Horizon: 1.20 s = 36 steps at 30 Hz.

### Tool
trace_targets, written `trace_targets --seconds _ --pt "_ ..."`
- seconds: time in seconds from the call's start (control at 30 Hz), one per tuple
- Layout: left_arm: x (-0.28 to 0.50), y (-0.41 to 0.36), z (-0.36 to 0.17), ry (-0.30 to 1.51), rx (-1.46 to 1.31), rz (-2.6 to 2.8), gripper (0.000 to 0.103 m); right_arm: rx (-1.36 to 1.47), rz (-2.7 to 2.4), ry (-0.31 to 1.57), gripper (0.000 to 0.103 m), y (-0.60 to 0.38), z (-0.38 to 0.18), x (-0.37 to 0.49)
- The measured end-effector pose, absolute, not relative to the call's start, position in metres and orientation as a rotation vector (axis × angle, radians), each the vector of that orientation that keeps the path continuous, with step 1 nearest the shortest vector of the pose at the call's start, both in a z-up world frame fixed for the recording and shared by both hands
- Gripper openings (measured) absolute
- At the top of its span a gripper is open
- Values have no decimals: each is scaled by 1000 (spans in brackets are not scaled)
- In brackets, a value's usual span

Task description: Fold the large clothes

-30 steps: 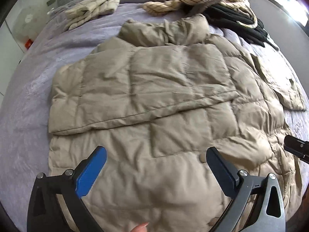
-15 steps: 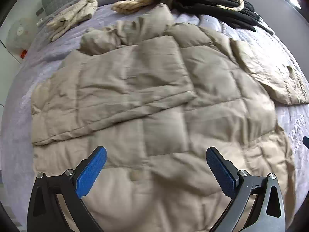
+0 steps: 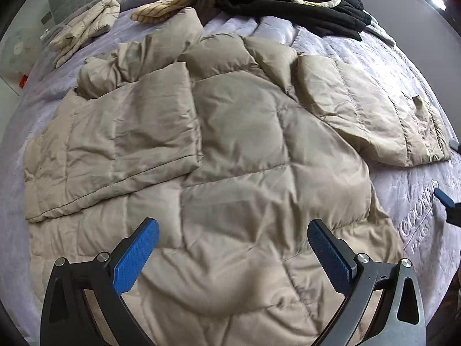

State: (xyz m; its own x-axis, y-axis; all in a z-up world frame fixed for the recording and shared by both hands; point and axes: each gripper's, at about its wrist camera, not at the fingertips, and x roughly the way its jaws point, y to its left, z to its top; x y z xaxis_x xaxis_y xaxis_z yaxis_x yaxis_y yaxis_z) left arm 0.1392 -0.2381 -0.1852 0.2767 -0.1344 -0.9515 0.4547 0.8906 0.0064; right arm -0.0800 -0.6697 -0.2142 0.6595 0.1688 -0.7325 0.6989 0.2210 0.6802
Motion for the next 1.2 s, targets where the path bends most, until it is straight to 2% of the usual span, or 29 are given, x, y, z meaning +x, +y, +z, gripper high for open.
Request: trace_targets --seconds 0.33,0.6,0.7,0.73,0.77,0.8,0.83,1.2 --pt "142 -257 -194 1250 327 -387 103 1580 -379 567 103 -730 -249 -67" --pt "148 -259 -196 1251 342 -376 103 1682 -330 468 101 -740 -254 -60" --pt "148 -255 -192 1232 353 -375 103 1730 -309 467 81 -735 -259 -55" --pt "149 -253 -192 1232 351 -378 103 1741 -309 473 66 -732 -260 -56" --pt "150 -251 -191 1233 345 -381 103 1750 -309 471 43 -730 -262 -57" --pt "151 -248 -190 1234 341 -382 103 1755 -303 464 30 -728 -262 -56" --pt "152 -245 -189 1234 338 -382 103 1763 -283 449 10 -725 -261 -55" --pt "162 -194 -183 1220 293 -363 103 1544 -69 454 9 -679 -187 9"
